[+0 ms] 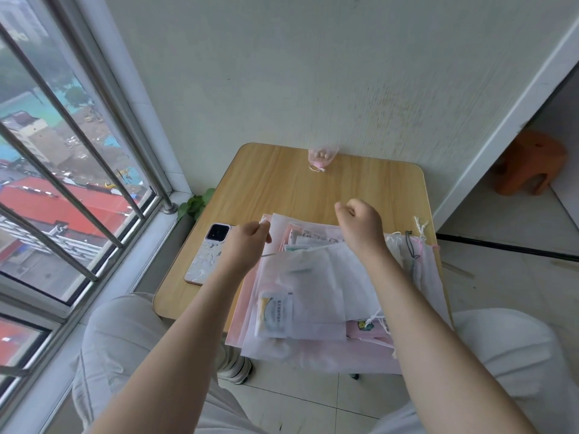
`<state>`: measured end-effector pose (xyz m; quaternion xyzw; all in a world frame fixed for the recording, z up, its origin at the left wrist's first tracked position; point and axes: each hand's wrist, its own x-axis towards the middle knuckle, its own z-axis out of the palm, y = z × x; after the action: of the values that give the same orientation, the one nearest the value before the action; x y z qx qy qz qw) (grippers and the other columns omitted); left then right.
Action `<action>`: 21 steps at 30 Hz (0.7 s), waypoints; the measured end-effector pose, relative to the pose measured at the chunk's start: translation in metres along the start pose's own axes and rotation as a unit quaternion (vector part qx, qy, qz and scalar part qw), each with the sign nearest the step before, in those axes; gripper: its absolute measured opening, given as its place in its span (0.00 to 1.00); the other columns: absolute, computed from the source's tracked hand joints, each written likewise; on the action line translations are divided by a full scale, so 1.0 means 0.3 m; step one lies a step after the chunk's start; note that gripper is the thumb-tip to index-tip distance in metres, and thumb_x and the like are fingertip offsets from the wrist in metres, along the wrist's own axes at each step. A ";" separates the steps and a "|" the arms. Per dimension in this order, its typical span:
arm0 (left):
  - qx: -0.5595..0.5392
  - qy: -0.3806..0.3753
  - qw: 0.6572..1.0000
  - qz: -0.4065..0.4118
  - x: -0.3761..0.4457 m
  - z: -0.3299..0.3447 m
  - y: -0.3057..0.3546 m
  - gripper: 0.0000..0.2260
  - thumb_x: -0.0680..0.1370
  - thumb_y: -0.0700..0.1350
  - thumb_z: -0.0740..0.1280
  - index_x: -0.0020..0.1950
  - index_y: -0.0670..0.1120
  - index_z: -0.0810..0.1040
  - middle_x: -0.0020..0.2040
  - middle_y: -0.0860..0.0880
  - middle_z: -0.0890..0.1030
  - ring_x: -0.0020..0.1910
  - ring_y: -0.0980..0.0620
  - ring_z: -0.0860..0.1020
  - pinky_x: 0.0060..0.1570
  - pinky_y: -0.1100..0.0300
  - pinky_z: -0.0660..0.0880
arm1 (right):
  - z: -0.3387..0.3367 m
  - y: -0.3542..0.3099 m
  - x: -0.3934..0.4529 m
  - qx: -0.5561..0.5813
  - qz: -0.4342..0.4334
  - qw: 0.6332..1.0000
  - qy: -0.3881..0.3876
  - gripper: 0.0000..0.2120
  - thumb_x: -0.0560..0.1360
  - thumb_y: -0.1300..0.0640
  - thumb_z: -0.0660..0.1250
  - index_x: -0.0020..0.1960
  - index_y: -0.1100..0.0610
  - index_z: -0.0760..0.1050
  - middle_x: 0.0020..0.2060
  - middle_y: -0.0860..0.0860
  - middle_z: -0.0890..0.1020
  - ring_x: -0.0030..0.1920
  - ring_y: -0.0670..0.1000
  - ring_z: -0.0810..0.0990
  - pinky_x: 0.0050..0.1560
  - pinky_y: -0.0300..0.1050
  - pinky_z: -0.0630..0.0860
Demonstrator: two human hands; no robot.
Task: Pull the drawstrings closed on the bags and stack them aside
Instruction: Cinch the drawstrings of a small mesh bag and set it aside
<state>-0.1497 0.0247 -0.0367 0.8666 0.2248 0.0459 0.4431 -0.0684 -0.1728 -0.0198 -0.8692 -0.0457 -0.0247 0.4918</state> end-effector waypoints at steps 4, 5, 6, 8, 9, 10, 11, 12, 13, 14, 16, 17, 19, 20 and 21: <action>-0.206 -0.038 0.978 0.003 0.027 -0.028 0.023 0.15 0.80 0.51 0.65 0.66 0.49 0.74 0.58 0.50 0.77 0.56 0.53 0.75 0.53 0.60 0.72 | 0.003 -0.021 0.009 0.059 -0.041 0.994 -0.077 0.09 0.76 0.52 0.65 0.55 0.51 0.77 0.51 0.48 0.78 0.53 0.47 0.76 0.56 0.43 0.73; -0.196 -0.016 0.980 0.018 0.036 -0.034 0.026 0.21 0.79 0.51 0.66 0.72 0.51 0.68 0.67 0.51 0.71 0.64 0.54 0.70 0.60 0.57 0.69 | 0.000 -0.031 0.005 0.058 -0.048 0.992 -0.098 0.16 0.76 0.53 0.65 0.64 0.49 0.74 0.57 0.46 0.74 0.59 0.46 0.73 0.61 0.42 0.70; -0.167 0.008 0.985 0.034 0.041 -0.038 0.031 0.25 0.78 0.51 0.67 0.74 0.52 0.64 0.70 0.52 0.67 0.67 0.54 0.67 0.63 0.56 0.67 | -0.003 -0.036 0.001 0.044 -0.044 0.992 -0.112 0.19 0.76 0.54 0.66 0.67 0.49 0.71 0.59 0.45 0.71 0.62 0.45 0.70 0.62 0.41 0.68; -0.089 0.046 0.993 0.059 0.038 -0.050 0.043 0.18 0.78 0.47 0.67 0.67 0.49 0.71 0.65 0.50 0.73 0.63 0.52 0.73 0.58 0.57 0.71 | -0.005 -0.029 -0.008 -0.032 -0.027 0.990 -0.133 0.12 0.77 0.55 0.64 0.59 0.53 0.77 0.50 0.46 0.75 0.54 0.49 0.75 0.52 0.42 0.71; -0.045 0.039 0.997 0.056 0.036 -0.057 0.046 0.10 0.78 0.46 0.66 0.59 0.47 0.76 0.57 0.49 0.79 0.56 0.50 0.77 0.52 0.57 0.74 | -0.006 -0.020 -0.014 -0.090 -0.009 0.985 -0.146 0.08 0.77 0.55 0.63 0.50 0.56 0.79 0.42 0.48 0.77 0.46 0.52 0.76 0.44 0.43 0.71; 0.003 0.010 0.999 0.042 0.033 -0.060 0.047 0.06 0.78 0.46 0.64 0.51 0.45 0.79 0.48 0.48 0.82 0.49 0.49 0.81 0.48 0.56 0.77 | -0.004 -0.004 -0.016 -0.149 0.013 0.975 -0.165 0.12 0.77 0.53 0.61 0.43 0.58 0.79 0.34 0.49 0.76 0.41 0.54 0.75 0.39 0.43 0.68; 0.056 -0.038 0.997 0.022 0.029 -0.056 0.044 0.10 0.79 0.46 0.63 0.44 0.44 0.80 0.42 0.47 0.83 0.42 0.49 0.82 0.46 0.53 0.79 | -0.007 0.001 -0.024 -0.203 0.035 0.960 -0.189 0.16 0.77 0.50 0.60 0.39 0.59 0.78 0.30 0.50 0.73 0.38 0.55 0.73 0.39 0.44 0.67; 0.113 -0.088 0.990 0.001 0.022 -0.049 0.041 0.14 0.79 0.48 0.61 0.39 0.44 0.81 0.38 0.46 0.84 0.38 0.48 0.82 0.46 0.53 0.80 | -0.005 0.006 -0.030 -0.243 0.053 0.945 -0.214 0.20 0.78 0.45 0.58 0.37 0.58 0.76 0.29 0.49 0.71 0.38 0.55 0.73 0.40 0.45 0.67; 0.164 -0.122 0.979 -0.016 0.016 -0.039 0.042 0.18 0.79 0.50 0.60 0.36 0.43 0.81 0.35 0.46 0.83 0.35 0.47 0.81 0.45 0.55 0.80 | -0.001 0.009 -0.035 -0.266 0.062 0.933 -0.234 0.24 0.78 0.40 0.56 0.35 0.57 0.73 0.28 0.48 0.70 0.37 0.55 0.72 0.41 0.45 0.67; 0.205 -0.138 0.969 -0.024 0.011 -0.028 0.046 0.21 0.80 0.53 0.59 0.34 0.41 0.79 0.32 0.46 0.82 0.33 0.47 0.79 0.42 0.57 0.77 | 0.004 0.009 -0.043 -0.271 0.070 0.926 -0.252 0.26 0.78 0.36 0.55 0.32 0.55 0.69 0.28 0.48 0.68 0.35 0.53 0.71 0.39 0.45 0.66; 0.254 -0.143 0.956 -0.031 -0.001 -0.002 0.058 0.25 0.80 0.56 0.57 0.30 0.40 0.70 0.28 0.47 0.73 0.30 0.48 0.71 0.34 0.58 0.68 | 0.017 0.005 -0.056 -0.243 0.070 0.930 -0.269 0.28 0.78 0.36 0.58 0.28 0.53 0.61 0.25 0.48 0.64 0.28 0.50 0.66 0.32 0.46 0.60; 0.247 -0.144 0.958 -0.034 -0.006 0.011 0.061 0.25 0.80 0.57 0.58 0.28 0.42 0.65 0.27 0.47 0.68 0.28 0.49 0.67 0.32 0.58 0.63 | 0.025 0.006 -0.060 -0.222 0.055 0.936 -0.268 0.28 0.78 0.39 0.61 0.27 0.53 0.58 0.24 0.48 0.62 0.26 0.50 0.62 0.31 0.46 0.56; 0.159 -0.138 0.977 -0.028 -0.009 0.029 0.056 0.24 0.79 0.54 0.63 0.28 0.45 0.60 0.26 0.50 0.61 0.26 0.51 0.61 0.30 0.58 0.56 | 0.040 0.016 -0.066 -0.168 0.022 0.951 -0.258 0.26 0.77 0.47 0.65 0.28 0.52 0.55 0.25 0.48 0.58 0.27 0.50 0.57 0.31 0.47 0.52; 0.107 -0.131 0.985 -0.018 -0.006 0.037 0.050 0.23 0.77 0.51 0.66 0.27 0.46 0.61 0.25 0.50 0.61 0.26 0.51 0.59 0.31 0.58 0.55 | 0.045 0.018 -0.066 -0.143 0.009 0.956 -0.256 0.25 0.77 0.50 0.67 0.29 0.53 0.55 0.26 0.49 0.57 0.28 0.50 0.57 0.32 0.46 0.52; 0.066 -0.123 0.990 -0.010 -0.007 0.043 0.045 0.20 0.76 0.48 0.68 0.27 0.45 0.66 0.26 0.50 0.62 0.27 0.51 0.60 0.31 0.59 0.56 | 0.051 0.020 -0.065 -0.128 -0.004 0.957 -0.259 0.24 0.76 0.53 0.68 0.30 0.54 0.57 0.28 0.50 0.57 0.30 0.50 0.57 0.32 0.46 0.52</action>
<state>-0.1433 0.0074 -0.0336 0.8908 0.1799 -0.0807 0.4094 -0.0872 -0.1639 -0.0345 -0.9013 -0.1709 0.1937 0.3478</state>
